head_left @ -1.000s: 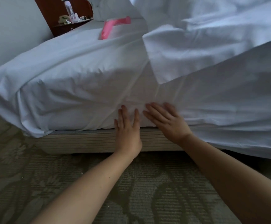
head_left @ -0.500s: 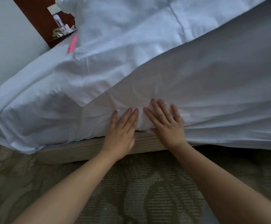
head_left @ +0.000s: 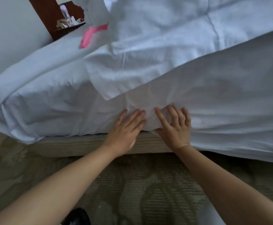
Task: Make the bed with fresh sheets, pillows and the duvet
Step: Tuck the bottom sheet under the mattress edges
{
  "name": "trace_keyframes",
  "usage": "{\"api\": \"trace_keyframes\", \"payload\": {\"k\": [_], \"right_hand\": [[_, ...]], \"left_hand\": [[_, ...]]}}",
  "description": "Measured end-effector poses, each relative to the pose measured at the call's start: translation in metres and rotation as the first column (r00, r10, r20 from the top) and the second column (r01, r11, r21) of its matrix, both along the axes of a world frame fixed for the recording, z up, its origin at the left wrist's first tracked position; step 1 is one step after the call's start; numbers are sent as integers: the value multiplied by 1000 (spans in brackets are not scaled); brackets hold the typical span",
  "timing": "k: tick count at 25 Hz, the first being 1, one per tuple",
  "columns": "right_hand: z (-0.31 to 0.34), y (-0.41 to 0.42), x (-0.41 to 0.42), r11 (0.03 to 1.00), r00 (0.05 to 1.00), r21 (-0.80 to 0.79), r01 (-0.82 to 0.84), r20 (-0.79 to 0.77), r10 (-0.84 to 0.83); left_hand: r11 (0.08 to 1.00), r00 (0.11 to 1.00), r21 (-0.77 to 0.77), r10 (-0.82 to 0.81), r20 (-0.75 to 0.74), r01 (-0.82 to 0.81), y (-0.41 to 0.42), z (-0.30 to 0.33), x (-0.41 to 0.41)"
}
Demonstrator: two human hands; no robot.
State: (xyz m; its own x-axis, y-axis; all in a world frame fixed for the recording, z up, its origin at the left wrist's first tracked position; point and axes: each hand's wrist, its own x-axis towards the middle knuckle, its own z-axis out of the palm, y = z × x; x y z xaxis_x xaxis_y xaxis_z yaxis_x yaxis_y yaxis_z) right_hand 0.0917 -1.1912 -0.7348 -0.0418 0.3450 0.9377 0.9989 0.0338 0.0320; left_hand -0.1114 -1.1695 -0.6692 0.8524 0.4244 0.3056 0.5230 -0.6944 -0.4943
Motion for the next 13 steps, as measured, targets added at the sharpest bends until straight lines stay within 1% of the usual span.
{"api": "trace_keyframes", "payload": {"k": [2,3,5,6,7,10,13], "right_hand": [[15,2,-1,998,997,5,-59,47,59],[20,4,3,994,989,-17,-104,102,105],[31,8,11,982,961,-64,-175,208,185],[38,8,13,980,953,-91,-176,231,193],[42,5,14,978,956,-119,-170,222,193],[37,-6,16,982,977,-152,-108,168,133],[20,-9,31,979,967,-179,-97,217,136]], "left_hand": [[1000,1000,-12,-11,-24,10,1,15,4],[1000,998,-2,-32,-54,31,2,23,6],[996,983,23,-76,-165,80,11,39,3],[994,971,34,-95,-220,106,17,50,-2],[992,961,38,-109,-253,123,22,58,-7],[988,957,51,-127,-260,145,24,67,-19],[992,971,81,-78,-226,99,19,54,-13]]}}
